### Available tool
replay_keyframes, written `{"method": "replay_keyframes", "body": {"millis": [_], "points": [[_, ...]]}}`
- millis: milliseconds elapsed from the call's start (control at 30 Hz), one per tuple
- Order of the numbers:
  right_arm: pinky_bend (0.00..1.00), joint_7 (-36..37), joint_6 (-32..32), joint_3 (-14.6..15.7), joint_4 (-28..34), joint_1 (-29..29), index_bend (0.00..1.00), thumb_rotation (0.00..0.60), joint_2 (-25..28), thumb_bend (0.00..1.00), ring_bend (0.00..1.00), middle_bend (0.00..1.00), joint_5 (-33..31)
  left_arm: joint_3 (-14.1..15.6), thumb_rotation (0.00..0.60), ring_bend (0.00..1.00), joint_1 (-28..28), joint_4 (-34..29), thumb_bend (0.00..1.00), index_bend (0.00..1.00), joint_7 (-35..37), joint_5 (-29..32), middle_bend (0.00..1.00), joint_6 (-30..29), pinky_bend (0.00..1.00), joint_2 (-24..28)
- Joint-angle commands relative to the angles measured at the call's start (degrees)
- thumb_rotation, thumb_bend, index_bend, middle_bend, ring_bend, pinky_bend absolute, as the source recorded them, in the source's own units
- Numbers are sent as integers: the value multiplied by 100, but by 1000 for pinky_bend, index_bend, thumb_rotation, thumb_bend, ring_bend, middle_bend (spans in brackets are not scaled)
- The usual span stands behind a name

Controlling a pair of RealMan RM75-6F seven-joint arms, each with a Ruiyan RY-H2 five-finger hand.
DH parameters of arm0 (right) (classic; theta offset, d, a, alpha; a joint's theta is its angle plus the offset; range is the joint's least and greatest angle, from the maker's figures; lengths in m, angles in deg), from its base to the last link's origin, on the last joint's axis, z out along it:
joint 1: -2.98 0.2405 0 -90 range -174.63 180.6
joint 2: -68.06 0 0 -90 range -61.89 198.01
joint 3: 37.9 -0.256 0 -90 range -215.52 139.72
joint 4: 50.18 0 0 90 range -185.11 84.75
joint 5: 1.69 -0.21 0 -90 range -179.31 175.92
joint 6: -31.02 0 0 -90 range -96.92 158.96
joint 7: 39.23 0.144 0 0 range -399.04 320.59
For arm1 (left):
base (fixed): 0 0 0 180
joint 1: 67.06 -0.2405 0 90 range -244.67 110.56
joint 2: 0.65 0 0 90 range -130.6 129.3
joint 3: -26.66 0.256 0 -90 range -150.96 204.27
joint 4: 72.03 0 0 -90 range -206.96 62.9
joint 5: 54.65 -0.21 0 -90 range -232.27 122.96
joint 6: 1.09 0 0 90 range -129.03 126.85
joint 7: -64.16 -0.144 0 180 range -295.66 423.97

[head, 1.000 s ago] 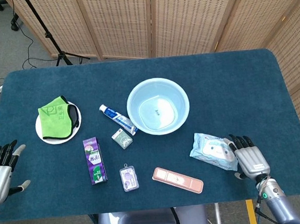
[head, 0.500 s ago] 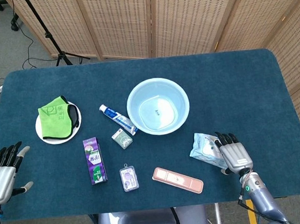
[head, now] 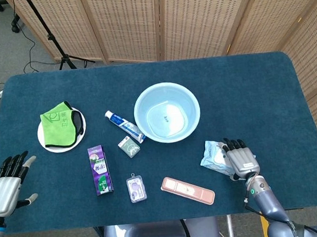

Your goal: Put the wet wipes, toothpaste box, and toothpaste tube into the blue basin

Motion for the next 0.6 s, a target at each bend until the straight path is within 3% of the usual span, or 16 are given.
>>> {"method": "replay_keyframes", "body": {"millis": [33,167,333,600], "points": [[29,-113,44,6,-99,124,0,600,-89,99,0,0,-199,8,600,0,5,2,119,0,-2,-9,0,8,0,-7],[120,-263,-153,64,-221,200,21,600,-230,141,1,15,-351,14,600,0,7,2,119,0,3,-14,0,9,0,-13],[247,-236,-591,107,-304,125,263,600,-426,163,162,191,-212,3,600,0,9,9,119,0,18,0,0,1,0,-9],[425,-249,-874,211,-294,91,516,600,-445,247,344,385,-6,-41,600,0,0,18,121,0,74,64,0,-37,0,4]]}}
